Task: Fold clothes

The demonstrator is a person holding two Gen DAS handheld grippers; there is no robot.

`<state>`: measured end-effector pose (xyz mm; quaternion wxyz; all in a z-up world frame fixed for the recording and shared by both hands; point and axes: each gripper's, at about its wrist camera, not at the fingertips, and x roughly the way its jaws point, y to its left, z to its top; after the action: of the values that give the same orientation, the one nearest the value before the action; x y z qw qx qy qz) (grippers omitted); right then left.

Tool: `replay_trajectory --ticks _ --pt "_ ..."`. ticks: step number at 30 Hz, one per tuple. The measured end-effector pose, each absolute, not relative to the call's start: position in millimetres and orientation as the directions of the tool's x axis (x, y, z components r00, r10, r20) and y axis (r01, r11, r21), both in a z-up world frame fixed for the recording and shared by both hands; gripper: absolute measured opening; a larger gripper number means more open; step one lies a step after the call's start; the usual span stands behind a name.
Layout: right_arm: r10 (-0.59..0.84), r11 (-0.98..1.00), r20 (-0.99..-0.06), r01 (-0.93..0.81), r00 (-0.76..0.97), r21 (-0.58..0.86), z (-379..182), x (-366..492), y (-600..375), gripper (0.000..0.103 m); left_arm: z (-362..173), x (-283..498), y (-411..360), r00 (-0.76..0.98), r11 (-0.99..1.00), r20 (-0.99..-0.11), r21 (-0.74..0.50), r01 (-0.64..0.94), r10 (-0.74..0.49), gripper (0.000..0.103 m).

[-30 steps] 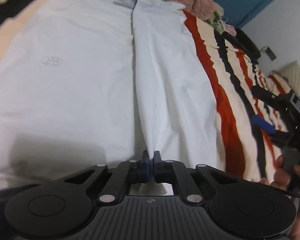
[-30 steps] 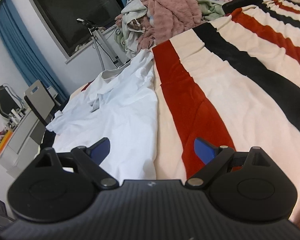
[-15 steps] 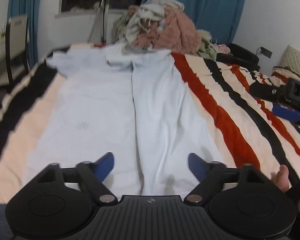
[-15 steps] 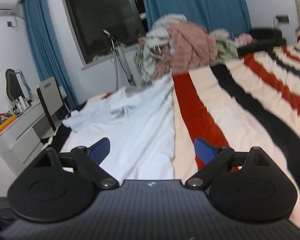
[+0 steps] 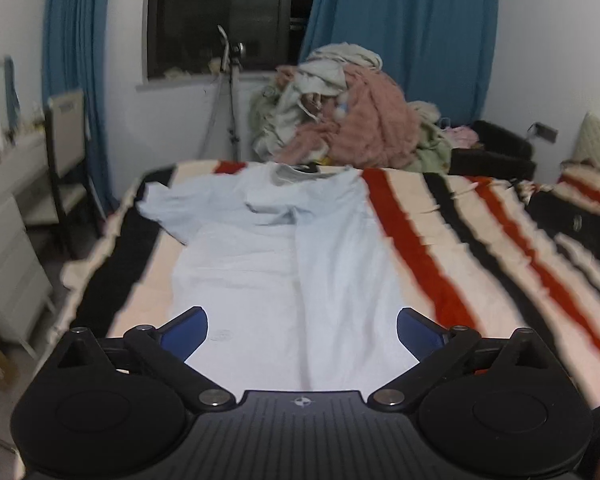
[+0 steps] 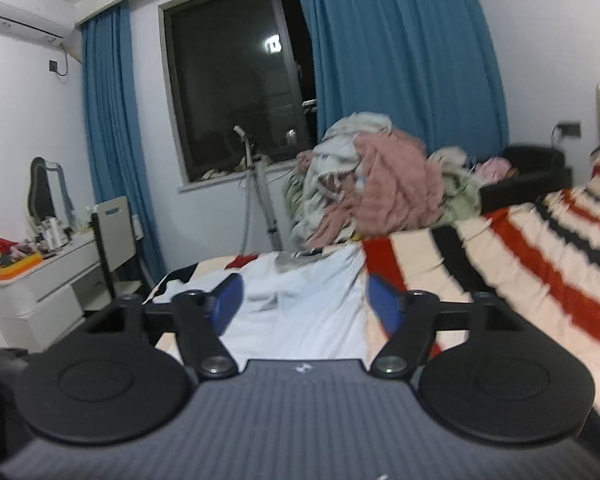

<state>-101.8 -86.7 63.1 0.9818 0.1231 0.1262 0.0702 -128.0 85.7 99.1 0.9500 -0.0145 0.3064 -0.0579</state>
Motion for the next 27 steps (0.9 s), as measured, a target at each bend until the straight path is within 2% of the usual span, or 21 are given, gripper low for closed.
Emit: replay_trajectory --ticks 3,5,6,9,12,14,18,22,27 --pt "0.181 0.959 -0.222 -0.122 0.958 0.256 75 -102 -89 0.072 119 -122 81 0.801 0.990 -0.582 -0.071 0.123 -0.142 0.102" --pt "0.189 0.958 -0.217 -0.132 0.958 0.253 82 -102 -91 0.091 120 -110 80 0.804 0.989 -0.578 -0.070 0.127 -0.144 0.103" --pt "0.193 0.958 -0.214 -0.137 0.958 0.252 86 -102 -92 0.094 119 -102 81 0.805 0.989 -0.575 -0.072 0.125 -0.144 0.103" --pt "0.205 0.957 -0.208 -0.151 0.957 0.248 97 -102 -94 0.094 97 -74 96 0.805 0.987 -0.576 -0.147 0.068 -0.142 0.103" --pt "0.190 0.964 -0.250 -0.132 0.949 0.231 87 -71 -86 0.094 56 -39 126 0.783 0.971 -0.602 -0.237 0.008 -0.153 0.102" --pt "0.198 0.970 -0.300 -0.142 0.933 0.199 79 -43 -74 0.094 35 -20 147 0.761 0.970 -0.635 -0.242 -0.033 -0.132 0.098" --pt "0.282 0.959 -0.365 -0.251 0.887 0.130 55 37 -29 0.094 17 -1 185 0.759 0.973 -0.648 -0.211 -0.098 -0.064 0.099" --pt "0.417 0.908 -0.501 -0.378 0.759 0.183 15 138 31 0.089 -7 13 229 0.758 0.947 -0.652 -0.248 -0.203 -0.008 0.102" --pt "0.448 0.852 -0.573 -0.521 0.686 0.042 -44 233 142 0.087 -37 35 279 0.759 0.900 -0.649 -0.297 -0.319 0.055 0.101"
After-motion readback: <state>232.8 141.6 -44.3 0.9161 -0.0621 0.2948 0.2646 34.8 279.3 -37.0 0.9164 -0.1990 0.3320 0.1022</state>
